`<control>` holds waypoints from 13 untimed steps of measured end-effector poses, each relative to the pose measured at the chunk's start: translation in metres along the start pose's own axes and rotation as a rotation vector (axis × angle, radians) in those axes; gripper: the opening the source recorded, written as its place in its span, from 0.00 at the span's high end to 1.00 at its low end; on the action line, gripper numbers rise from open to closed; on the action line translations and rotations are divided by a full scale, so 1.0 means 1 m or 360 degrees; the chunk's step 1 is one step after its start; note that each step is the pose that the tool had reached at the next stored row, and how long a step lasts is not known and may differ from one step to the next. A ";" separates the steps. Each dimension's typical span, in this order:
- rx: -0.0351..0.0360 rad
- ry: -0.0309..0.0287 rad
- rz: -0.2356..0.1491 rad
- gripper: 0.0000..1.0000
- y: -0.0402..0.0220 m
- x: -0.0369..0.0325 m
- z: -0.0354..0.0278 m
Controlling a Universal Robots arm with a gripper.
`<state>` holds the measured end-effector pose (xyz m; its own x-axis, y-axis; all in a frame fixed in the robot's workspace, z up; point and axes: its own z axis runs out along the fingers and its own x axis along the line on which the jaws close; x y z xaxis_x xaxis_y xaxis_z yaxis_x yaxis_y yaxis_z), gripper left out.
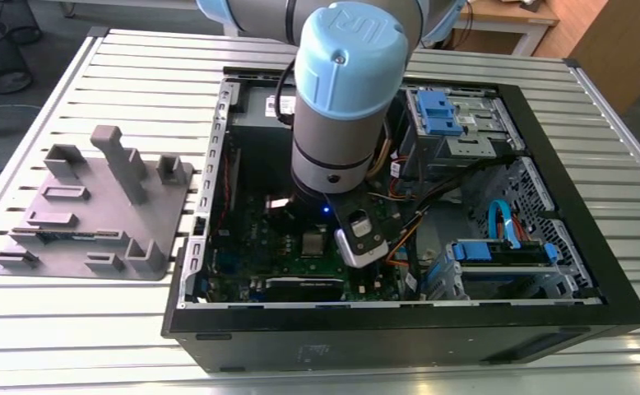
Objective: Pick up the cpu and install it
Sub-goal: 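Place the cpu into insertion slot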
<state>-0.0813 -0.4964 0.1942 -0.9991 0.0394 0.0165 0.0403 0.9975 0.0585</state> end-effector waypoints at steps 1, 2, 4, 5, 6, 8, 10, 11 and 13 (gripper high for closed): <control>0.0000 -0.00001 0.0000 0.55 0.0001 0.0000 -0.0020; 0.0000 -0.00002 0.0000 0.55 0.0003 0.0001 -0.0048; 0.0000 -0.00002 0.0000 0.55 0.0006 0.0002 -0.0104; 0.0000 -0.00001 0.0000 0.55 0.0007 0.0002 -0.0121; 0.0000 -0.00001 0.0000 0.55 0.0008 0.0002 -0.0126; -0.0001 -0.00003 0.0000 0.55 0.0008 0.0002 -0.0129; 0.0000 -0.00002 0.0000 0.55 0.0008 0.0002 -0.0134; 0.0000 -0.00002 0.0000 0.55 0.0008 0.0002 -0.0135; 0.0000 -0.00001 0.0000 0.56 0.0008 0.0002 -0.0140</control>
<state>-0.0812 -0.4963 0.2082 -0.9991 0.0394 0.0164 0.0403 0.9975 0.0587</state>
